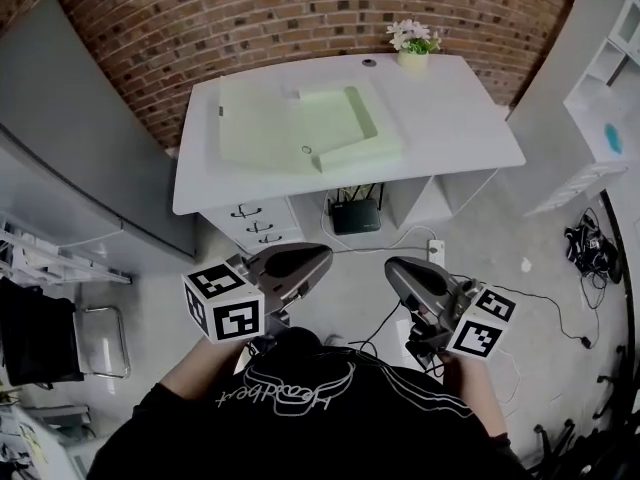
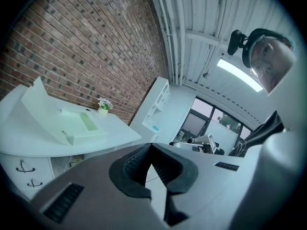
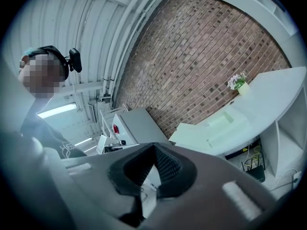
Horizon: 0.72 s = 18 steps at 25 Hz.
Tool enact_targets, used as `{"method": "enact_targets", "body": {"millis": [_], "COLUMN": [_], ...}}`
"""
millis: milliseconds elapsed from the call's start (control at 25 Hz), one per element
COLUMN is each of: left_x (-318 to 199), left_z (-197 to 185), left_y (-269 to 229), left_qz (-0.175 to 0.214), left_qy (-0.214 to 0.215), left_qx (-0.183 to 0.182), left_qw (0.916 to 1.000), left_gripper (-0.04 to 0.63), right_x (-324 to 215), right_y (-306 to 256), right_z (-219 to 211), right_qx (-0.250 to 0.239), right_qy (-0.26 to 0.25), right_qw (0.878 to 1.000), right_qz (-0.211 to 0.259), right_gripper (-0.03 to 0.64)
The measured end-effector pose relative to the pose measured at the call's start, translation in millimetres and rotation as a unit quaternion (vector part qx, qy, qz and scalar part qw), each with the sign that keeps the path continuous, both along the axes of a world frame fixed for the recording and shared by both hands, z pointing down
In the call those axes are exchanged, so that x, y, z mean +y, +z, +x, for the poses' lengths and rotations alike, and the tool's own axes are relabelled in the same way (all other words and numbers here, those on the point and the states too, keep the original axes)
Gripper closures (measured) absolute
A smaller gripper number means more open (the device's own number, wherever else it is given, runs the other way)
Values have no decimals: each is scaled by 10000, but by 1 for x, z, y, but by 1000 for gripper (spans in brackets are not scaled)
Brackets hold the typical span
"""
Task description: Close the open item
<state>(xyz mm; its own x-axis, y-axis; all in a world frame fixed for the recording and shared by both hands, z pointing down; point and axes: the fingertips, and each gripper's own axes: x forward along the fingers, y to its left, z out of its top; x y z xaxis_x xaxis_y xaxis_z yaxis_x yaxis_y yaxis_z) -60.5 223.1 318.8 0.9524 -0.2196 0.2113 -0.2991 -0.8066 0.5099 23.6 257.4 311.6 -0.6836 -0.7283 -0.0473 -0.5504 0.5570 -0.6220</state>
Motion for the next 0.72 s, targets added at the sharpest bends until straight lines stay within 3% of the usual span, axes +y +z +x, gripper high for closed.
{"method": "enact_targets", "body": {"millis": [400, 720], "left_x": [-39, -89], "left_z": [-55, -82], "left_y": [11, 23], "left_qz": [-171, -363], "left_qy": [-851, -1232], "left_qx": [-12, -1], "left_qw": [9962, 9917], "left_gripper": [594, 594], "right_x": [-26, -64], "right_y": [11, 21], "right_z": [-14, -17], "right_qx": [-23, -13], "right_qy": [-198, -160], "right_qw": [9996, 9988], "right_qz": [-198, -457], "right_gripper": [614, 614]}}
